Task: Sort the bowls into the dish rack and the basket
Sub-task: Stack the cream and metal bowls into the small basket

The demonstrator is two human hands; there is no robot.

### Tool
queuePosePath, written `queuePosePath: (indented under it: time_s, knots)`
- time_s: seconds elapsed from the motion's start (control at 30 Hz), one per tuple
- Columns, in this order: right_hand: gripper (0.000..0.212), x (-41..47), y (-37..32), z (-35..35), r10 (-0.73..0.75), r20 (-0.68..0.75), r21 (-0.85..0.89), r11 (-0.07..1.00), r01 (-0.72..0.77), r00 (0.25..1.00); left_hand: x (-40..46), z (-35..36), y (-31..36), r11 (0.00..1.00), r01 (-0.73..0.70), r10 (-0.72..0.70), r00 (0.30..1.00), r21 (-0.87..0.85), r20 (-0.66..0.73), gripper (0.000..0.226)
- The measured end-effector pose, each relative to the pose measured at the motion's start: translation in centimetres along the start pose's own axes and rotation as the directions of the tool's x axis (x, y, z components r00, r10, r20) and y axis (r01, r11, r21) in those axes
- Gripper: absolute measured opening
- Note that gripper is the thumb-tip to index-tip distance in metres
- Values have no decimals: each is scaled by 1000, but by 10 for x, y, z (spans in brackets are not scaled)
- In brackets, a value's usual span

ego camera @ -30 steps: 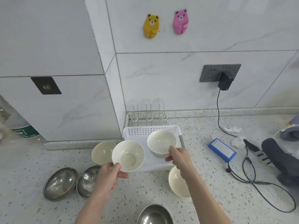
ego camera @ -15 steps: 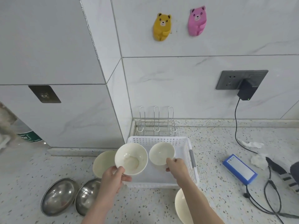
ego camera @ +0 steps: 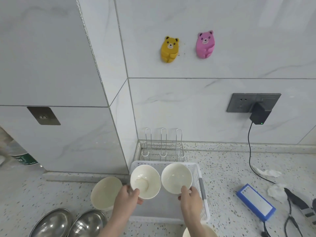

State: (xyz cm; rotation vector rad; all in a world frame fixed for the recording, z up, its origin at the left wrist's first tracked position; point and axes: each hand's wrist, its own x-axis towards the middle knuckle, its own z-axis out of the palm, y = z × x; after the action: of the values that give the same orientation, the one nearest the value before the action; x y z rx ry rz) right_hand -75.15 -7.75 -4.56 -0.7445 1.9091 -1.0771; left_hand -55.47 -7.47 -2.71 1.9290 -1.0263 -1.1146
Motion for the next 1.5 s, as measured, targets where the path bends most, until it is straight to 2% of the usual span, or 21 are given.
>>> queuePosePath:
  time_s: [0.17,0.33,0.47,0.63,0.73,0.87,0.9,0.97,1.03,1.17,1.3,1.5]
  knots:
    - [9,-4,0,-2,-33,-83,111,993,42,996,8,9,2,996,-56,57,998,70,-13,42]
    - [15,0,-2,-4,-26,-26,141,990,30,999,15,17,1,990,-58,58,998,129,4,50]
    - [19,0,-9,-5,-56,3,147,988,55,998,19,26,1,994,-68,70,997,81,-20,49]
    - [25,1,-13,-9,-177,98,133,977,164,979,29,39,-5,998,-21,23,999,56,-44,60]
    - [29,-4,-19,-6,-253,133,201,954,224,958,31,41,-5,997,2,3,997,74,-73,68]
    - [40,1,-14,-2,-273,164,174,954,245,948,27,37,-8,959,-114,116,993,260,5,91]
    - [37,4,-12,-2,-262,174,155,959,237,949,25,34,-8,937,-143,149,989,318,6,93]
    - [25,3,-11,0,-230,195,113,971,211,953,18,29,-5,915,-173,194,981,365,-20,92]
    - [24,1,-11,3,-218,198,95,975,203,956,10,23,-2,914,-178,213,976,365,-56,80]
    - [23,1,-20,14,-156,259,66,987,144,953,2,7,-5,966,-199,228,957,166,-178,50]
    - [18,-2,-32,21,-164,319,-21,983,180,933,5,1,-13,970,-221,240,934,99,-264,49]
    - [21,-6,-35,33,-156,381,-128,967,219,911,17,-2,-23,987,-126,145,962,97,-229,47]
